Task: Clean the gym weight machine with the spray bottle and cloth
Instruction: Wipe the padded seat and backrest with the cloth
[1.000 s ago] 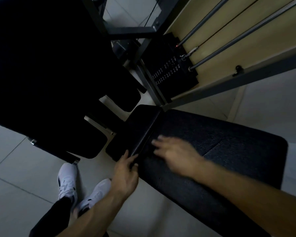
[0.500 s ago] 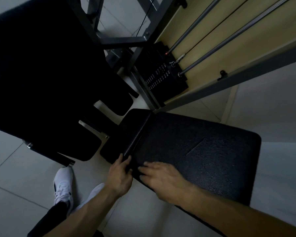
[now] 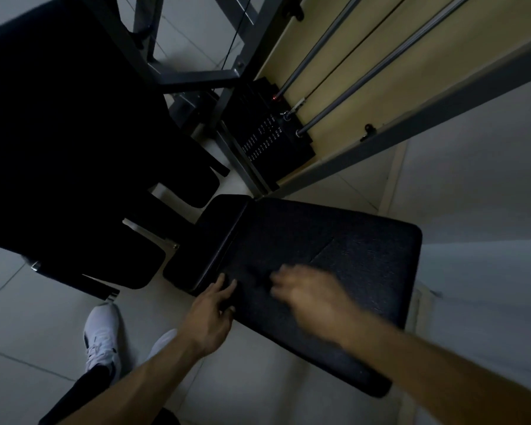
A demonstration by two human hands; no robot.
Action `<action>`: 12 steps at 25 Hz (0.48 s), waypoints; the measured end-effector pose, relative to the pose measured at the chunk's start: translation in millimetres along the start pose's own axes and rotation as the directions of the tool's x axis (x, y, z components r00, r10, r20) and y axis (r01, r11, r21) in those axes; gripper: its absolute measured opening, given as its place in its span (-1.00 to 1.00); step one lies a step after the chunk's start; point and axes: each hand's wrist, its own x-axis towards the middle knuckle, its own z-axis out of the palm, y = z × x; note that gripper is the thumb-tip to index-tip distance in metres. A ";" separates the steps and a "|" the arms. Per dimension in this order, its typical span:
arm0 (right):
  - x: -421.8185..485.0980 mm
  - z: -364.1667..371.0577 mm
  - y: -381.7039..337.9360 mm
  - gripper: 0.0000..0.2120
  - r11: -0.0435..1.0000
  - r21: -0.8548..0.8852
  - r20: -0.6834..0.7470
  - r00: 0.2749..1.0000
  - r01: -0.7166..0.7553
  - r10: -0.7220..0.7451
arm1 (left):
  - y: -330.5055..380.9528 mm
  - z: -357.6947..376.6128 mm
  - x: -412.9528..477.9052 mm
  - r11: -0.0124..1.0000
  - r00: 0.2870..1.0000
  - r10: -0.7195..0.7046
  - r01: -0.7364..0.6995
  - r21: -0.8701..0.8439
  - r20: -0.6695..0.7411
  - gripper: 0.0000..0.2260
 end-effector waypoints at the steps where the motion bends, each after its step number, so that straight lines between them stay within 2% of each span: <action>1: -14.5 8.8 -21.6 -0.62 0.991 0.040 0.034 0.991 0.129 -0.130 | 0.0 -1.1 1.0 1.000 1.000 0.003 -0.003 -0.001 0.011 -0.43; 2: -25.2 11.0 -29.7 -0.61 0.975 0.077 0.051 0.976 0.208 -0.212 | 1.2 -2.0 1.8 1.000 1.000 0.002 -0.002 0.000 0.019 -0.43; 3: -29.2 6.8 -23.9 -0.59 0.970 0.078 0.074 0.969 0.229 -0.234 | 2.7 -2.5 2.4 1.000 1.000 0.001 -0.001 0.002 0.024 -0.43; 4: -28.3 1.2 -6.2 -0.56 0.980 0.046 0.055 0.979 0.193 -0.195 | 3.3 -3.1 2.9 1.000 1.000 -0.003 0.003 0.000 0.025 -0.44; 6: -20.1 -19.0 48.4 -0.49 0.998 -0.059 -0.083 0.996 -0.018 0.014 | 4.7 -4.9 3.4 1.000 0.999 -0.021 0.021 -0.014 0.028 -0.44; 8: -20.5 -51.8 108.3 -0.51 0.937 -0.071 -0.225 0.920 -0.343 0.320 | 4.8 -3.4 1.9 1.000 0.999 -0.024 0.025 -0.013 0.037 -0.44; 9: -21.7 -62.8 123.9 -0.56 0.891 -0.046 -0.223 0.874 -0.452 0.432 | 4.8 -2.5 0.6 1.000 0.999 -0.028 0.028 -0.002 0.042 -0.43; 10: -21.8 -66.8 123.7 -0.59 0.865 -0.051 -0.203 0.854 -0.498 0.480 | 4.8 -2.6 0.8 0.999 0.998 -0.035 0.035 0.009 0.044 -0.42; 11: -23.6 -64.3 109.0 -0.59 0.873 -0.051 -0.185 0.863 -0.486 0.470 | 6.3 -2.2 0.9 0.999 0.998 -0.048 0.047 0.019 0.049 -0.41; 12: -30.1 -57.3 85.1 -0.58 0.907 -0.064 -0.182 0.899 -0.415 0.399 | 10.3 -1.4 0.4 0.998 0.997 -0.063 0.062 0.028 0.050 -0.40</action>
